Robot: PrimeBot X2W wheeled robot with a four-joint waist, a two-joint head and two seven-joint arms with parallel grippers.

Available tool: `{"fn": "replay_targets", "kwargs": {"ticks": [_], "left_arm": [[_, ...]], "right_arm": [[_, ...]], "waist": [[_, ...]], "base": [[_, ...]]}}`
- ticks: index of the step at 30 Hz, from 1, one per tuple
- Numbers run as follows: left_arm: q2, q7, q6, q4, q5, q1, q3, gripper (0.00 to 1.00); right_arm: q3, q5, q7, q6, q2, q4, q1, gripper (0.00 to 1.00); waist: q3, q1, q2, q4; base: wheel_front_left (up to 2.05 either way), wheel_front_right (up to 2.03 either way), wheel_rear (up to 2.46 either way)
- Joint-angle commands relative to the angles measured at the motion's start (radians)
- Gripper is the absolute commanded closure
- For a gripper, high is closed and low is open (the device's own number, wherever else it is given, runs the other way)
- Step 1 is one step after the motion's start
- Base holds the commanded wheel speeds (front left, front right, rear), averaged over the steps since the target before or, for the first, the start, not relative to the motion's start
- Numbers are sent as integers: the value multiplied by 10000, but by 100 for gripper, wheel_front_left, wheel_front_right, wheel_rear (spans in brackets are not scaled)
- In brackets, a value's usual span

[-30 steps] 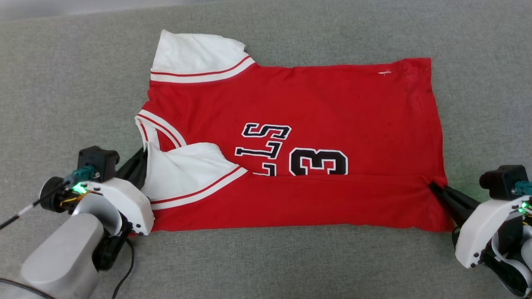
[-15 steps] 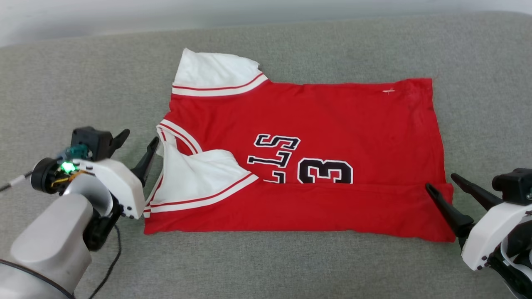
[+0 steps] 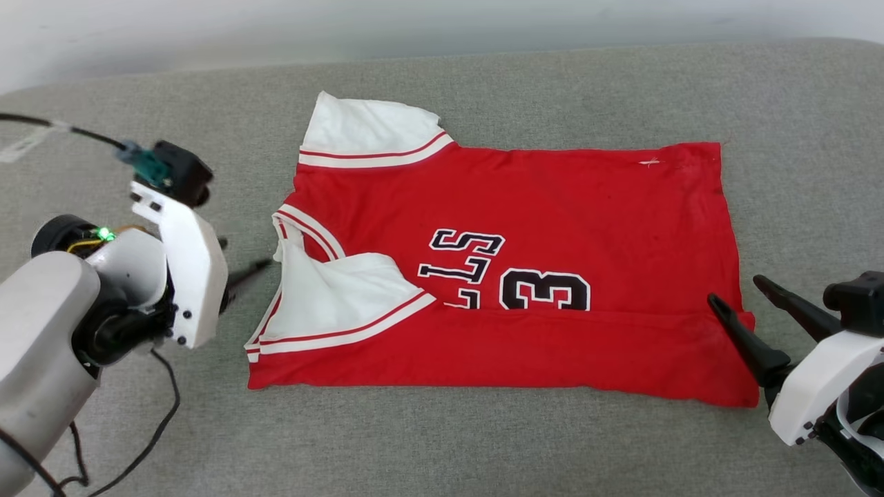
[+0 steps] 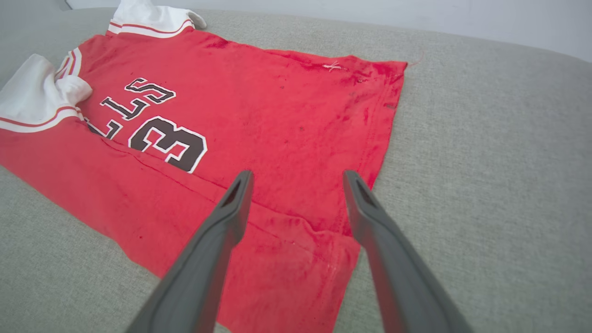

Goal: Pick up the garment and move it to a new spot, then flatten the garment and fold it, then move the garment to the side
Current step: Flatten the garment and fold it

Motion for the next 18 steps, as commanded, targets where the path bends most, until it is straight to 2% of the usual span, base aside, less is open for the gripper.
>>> {"fn": "replay_targets", "kwargs": {"ticks": [1,7,18], "left_arm": [[141,404,-31,-126,-64,-199,-86,0],[331,2442,174,-492,-665,-2,-662,0],[261,2945,348,-19,-610,993,-1465,0]], "right_arm": [[-30,-52,47,-7,110,-88,90,0],[-29,-175,281,-7,297,-286,-27,0],[110,-214,314,-7,559,-198,-349,0]], "waist": [[20,-1,0,-34],[134,-1,0,-267],[460,-1,0,-625]], "base": [[0,0,0],[0,0,0],[0,0,0]]}}
